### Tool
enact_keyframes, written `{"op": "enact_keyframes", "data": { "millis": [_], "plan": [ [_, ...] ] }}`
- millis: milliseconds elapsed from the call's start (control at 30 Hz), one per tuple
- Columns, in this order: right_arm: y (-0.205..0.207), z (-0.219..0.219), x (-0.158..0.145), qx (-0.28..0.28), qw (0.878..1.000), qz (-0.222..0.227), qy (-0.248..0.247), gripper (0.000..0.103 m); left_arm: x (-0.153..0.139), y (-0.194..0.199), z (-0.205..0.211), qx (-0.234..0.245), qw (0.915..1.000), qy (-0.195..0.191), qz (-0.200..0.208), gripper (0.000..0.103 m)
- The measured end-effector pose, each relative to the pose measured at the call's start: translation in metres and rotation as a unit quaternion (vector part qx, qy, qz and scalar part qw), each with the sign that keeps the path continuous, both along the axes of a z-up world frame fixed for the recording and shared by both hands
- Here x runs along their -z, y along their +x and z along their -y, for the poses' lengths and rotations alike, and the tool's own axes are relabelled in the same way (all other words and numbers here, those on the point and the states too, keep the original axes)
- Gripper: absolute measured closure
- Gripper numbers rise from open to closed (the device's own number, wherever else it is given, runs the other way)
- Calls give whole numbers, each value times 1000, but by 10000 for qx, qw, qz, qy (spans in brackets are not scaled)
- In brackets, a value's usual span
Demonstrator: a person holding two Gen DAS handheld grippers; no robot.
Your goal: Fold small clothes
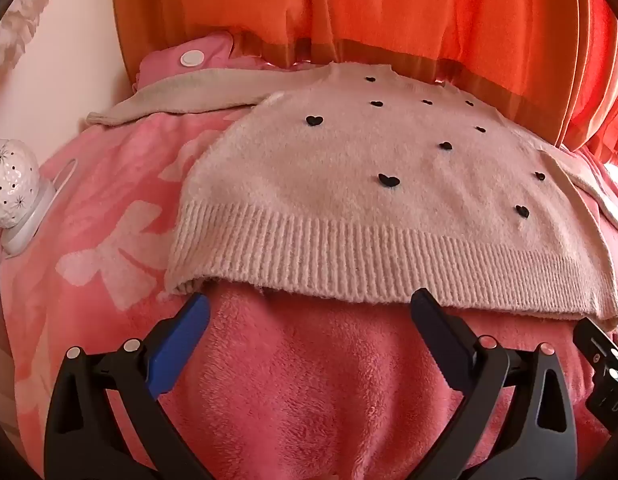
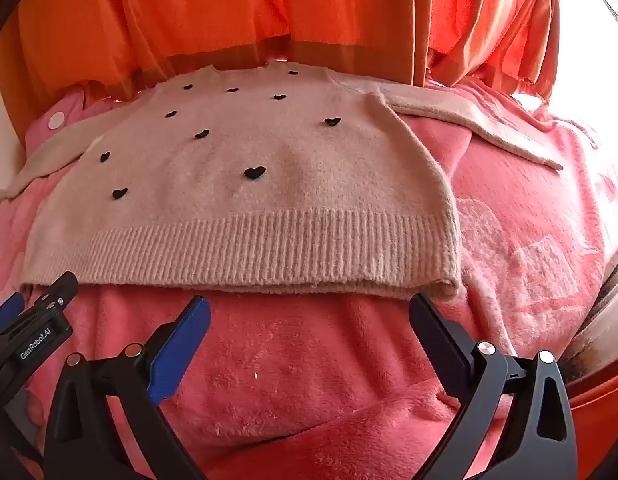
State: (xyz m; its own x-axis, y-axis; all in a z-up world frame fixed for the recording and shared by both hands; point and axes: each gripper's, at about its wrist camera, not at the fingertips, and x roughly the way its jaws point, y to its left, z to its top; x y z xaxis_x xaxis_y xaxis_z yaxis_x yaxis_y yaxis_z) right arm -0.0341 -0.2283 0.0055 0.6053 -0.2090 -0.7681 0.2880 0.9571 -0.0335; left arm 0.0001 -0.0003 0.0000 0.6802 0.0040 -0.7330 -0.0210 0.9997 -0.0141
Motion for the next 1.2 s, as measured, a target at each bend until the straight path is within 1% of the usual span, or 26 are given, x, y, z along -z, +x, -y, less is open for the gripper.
{"op": "enact_keyframes", "data": {
  "millis": [100, 200, 367, 433, 600, 1200],
  "plan": [
    [-1, 0, 2, 15, 10000, 12, -8, 5, -1, 0, -1, 10, 10000, -13, 11, 5],
    [-1, -3, 3, 0, 10000, 26, -28, 5, 0, 0, 0, 15, 10000, 55, 23, 5],
    [2, -5, -2, -54, 9999, 94, -110, 5, 0, 0, 0, 17, 10000, 51, 19, 5],
    [-3, -10, 3, -129, 9997, 114, -192, 5, -1, 0, 0, 13, 10000, 64, 28, 5],
    [-4, -13, 2, -165, 9994, 120, -264, 5, -2, 1, -1, 6, 10000, 71, 32, 5],
    [-3, -15, 1, -170, 9994, 117, -276, 5, 1, 0, 1, 13, 9999, 113, 43, 5]
  ]
}}
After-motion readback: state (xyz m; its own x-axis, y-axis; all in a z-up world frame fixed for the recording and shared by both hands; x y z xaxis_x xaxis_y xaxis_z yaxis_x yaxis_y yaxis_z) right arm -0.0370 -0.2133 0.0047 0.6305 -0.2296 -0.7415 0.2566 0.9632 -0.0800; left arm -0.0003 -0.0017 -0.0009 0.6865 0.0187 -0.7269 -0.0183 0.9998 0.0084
